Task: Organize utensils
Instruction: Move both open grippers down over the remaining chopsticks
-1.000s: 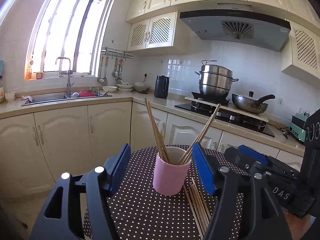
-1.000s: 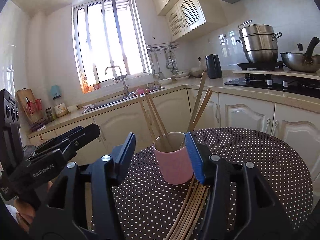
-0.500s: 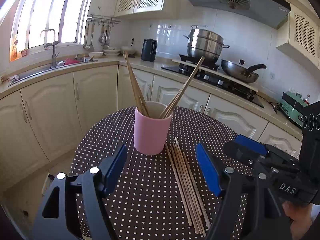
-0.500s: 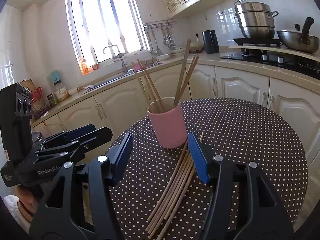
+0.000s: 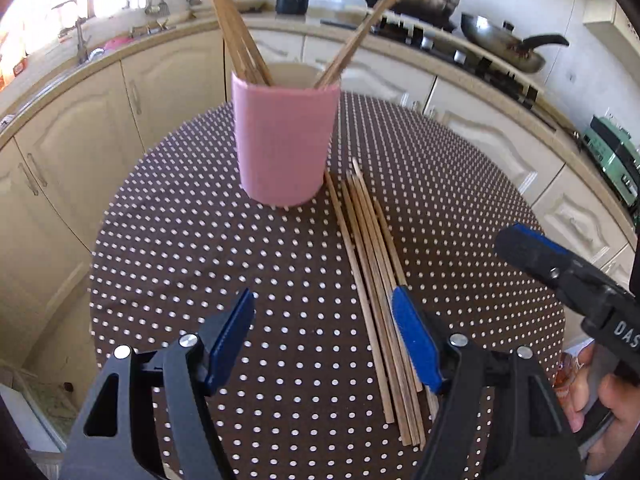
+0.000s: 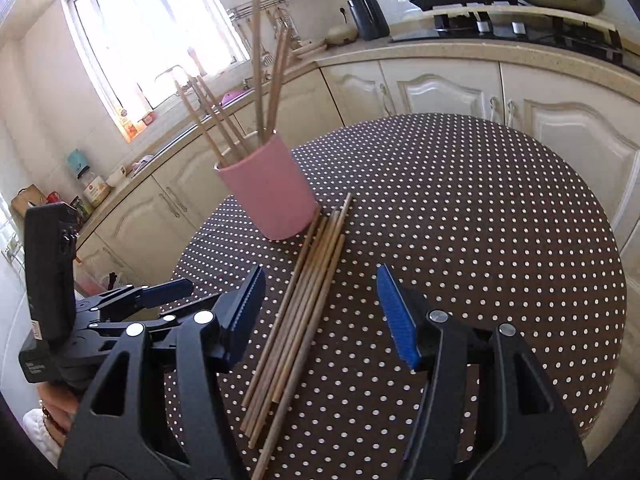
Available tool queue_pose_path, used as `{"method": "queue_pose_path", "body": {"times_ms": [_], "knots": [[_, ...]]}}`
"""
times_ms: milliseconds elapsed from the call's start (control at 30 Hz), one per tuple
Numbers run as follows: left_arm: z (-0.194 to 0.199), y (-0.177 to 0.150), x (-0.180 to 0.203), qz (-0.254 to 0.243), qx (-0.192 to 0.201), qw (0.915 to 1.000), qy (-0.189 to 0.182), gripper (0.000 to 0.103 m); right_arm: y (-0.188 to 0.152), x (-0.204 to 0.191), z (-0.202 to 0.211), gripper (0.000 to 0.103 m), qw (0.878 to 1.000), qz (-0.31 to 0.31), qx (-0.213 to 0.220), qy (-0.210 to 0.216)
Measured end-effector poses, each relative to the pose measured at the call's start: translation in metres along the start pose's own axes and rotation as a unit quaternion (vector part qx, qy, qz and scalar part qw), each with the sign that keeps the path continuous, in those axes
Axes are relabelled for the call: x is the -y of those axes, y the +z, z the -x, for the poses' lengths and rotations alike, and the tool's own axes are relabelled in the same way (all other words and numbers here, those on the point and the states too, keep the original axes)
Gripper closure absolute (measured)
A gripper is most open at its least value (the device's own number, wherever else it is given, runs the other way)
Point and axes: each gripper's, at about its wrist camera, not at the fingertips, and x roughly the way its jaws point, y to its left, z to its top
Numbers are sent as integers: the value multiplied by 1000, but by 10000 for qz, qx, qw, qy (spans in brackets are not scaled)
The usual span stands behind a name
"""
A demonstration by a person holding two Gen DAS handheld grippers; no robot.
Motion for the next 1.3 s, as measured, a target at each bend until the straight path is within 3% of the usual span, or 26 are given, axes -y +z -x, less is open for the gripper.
{"method": "queue_pose_path", "body": {"times_ms": [267, 433, 667, 833, 1033, 1233, 1300], "knots": [[-40, 4, 13, -53, -518, 9981, 334, 33, -5, 18, -15, 44, 9995, -134, -272, -56], [-59, 11, 21, -110, -650, 9963, 543, 33, -6, 26, -21, 44, 9993, -173, -336, -65], [-68, 21, 14, 46, -633, 9963, 571, 33, -2, 27, -30, 44, 9990, -95, -424, -96], [-69, 26, 11, 15, -734, 9956, 581, 33, 4, 22, -42, 44, 9970, 33, -711, -302], [-63, 22, 6, -154, -709, 9965, 421, 45, 8, 11, -62, 45, 9910, 58, -1333, -148], [-53, 11, -1, -181, -690, 9970, 302, 57, 9, -3, -82, 67, 9839, 157, -1767, -237], [-51, 7, -1, -264, -692, 9967, 346, 61, 8, -9, -88, 67, 9813, 219, -1880, -339]]}}
